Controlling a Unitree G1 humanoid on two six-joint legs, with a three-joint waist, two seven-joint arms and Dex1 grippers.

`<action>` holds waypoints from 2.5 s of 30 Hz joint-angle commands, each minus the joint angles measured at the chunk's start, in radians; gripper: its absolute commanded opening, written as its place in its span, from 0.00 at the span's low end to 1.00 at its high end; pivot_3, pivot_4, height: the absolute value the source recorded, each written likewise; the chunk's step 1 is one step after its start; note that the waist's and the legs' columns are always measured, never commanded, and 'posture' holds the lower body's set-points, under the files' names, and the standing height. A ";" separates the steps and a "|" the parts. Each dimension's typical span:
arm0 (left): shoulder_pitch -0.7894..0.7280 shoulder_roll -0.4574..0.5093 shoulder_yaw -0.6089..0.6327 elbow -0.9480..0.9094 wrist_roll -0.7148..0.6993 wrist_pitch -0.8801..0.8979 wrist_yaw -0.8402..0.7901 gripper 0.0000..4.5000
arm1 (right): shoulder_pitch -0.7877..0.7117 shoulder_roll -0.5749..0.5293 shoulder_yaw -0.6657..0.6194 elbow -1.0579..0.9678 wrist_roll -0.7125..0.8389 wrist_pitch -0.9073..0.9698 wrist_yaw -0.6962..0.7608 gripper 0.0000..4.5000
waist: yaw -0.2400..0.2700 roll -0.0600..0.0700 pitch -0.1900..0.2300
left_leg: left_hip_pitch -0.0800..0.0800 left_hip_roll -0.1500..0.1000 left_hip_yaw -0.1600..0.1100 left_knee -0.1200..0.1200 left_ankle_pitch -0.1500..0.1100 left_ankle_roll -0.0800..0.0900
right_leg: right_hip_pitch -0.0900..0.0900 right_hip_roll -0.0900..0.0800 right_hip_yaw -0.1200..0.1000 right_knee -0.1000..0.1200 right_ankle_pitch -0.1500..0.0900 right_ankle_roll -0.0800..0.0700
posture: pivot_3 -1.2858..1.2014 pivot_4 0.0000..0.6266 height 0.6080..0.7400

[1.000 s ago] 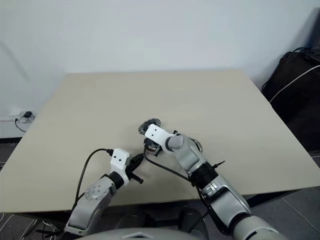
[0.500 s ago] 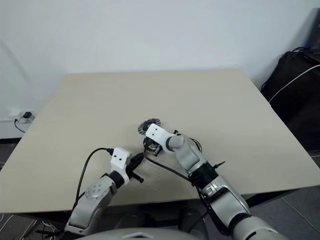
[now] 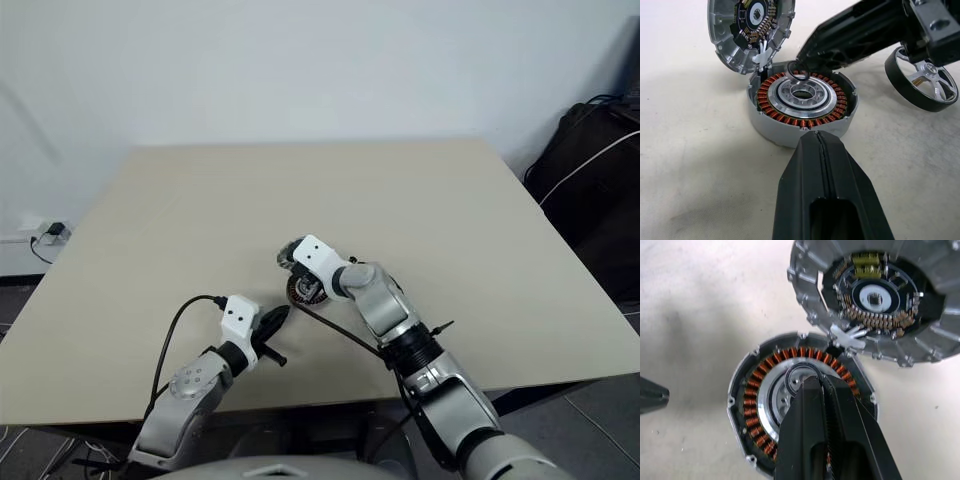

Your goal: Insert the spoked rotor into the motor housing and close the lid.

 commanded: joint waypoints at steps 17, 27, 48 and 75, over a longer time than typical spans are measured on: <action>-0.006 -0.002 0.006 -0.030 -0.001 -0.016 0.001 0.00 | -0.036 0.008 -0.016 0.063 0.017 -0.009 -0.009 0.01 | 0.000 0.000 0.000 | 0.000 0.000 0.000 0.000 0.000 0.000 | 0.000 0.000 0.000 0.000 0.000 0.000 | 0.52 0.00 1.00; -0.007 -0.005 0.006 -0.032 -0.001 -0.015 0.006 0.00 | -0.042 0.007 -0.016 0.086 0.016 -0.014 -0.013 0.01 | 0.000 0.000 0.000 | 0.000 0.000 0.000 0.000 0.000 0.000 | 0.000 0.000 0.000 0.000 0.000 0.000 | 0.52 0.00 1.00; -0.004 -0.004 0.004 -0.035 -0.003 -0.016 0.005 0.00 | -0.032 0.006 -0.052 0.027 0.024 -0.023 -0.045 0.25 | 0.000 0.000 0.000 | 0.000 0.000 0.000 0.000 0.000 0.000 | 0.000 0.000 0.000 0.000 0.000 0.000 | 0.52 0.00 1.00; 0.004 -0.001 0.007 -0.048 -0.003 -0.005 0.011 0.00 | -0.005 0.065 -0.038 0.135 0.031 -0.077 -0.091 0.01 | -0.001 0.000 0.000 | 0.000 0.000 0.000 0.000 0.000 0.000 | 0.000 0.000 0.000 0.000 0.000 0.000 | 0.52 0.00 1.00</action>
